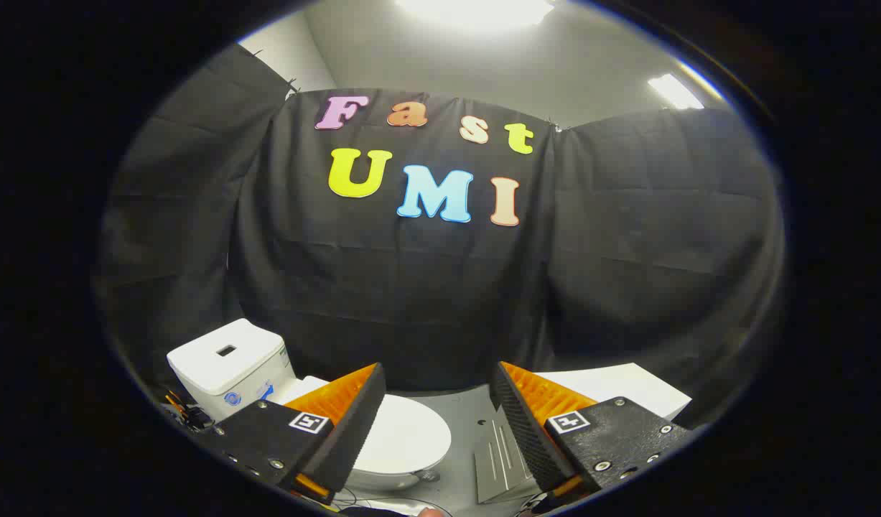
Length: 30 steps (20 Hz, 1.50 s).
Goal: Open the toilet lid.
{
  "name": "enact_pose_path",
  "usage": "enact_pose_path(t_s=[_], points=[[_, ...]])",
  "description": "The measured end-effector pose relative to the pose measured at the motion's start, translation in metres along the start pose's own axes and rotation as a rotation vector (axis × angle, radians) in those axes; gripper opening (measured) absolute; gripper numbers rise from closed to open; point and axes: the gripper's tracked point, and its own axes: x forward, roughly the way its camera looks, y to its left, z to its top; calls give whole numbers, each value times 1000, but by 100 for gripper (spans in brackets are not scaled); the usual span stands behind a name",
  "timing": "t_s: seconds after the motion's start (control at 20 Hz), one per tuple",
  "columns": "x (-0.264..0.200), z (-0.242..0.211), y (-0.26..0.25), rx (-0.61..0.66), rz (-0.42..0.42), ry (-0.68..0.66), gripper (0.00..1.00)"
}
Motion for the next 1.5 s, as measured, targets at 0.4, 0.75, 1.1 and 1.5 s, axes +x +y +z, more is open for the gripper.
enact_pose_path(t_s=[0.4,0.75,1.1,1.5], points=[[-4,5,-9,-8,-24,-24,95],[-1,1,-17,8,-44,-17,95],[-1,-3,-27,3,-69,-17,95],[1,-5,-30,37,-67,-15,95]])
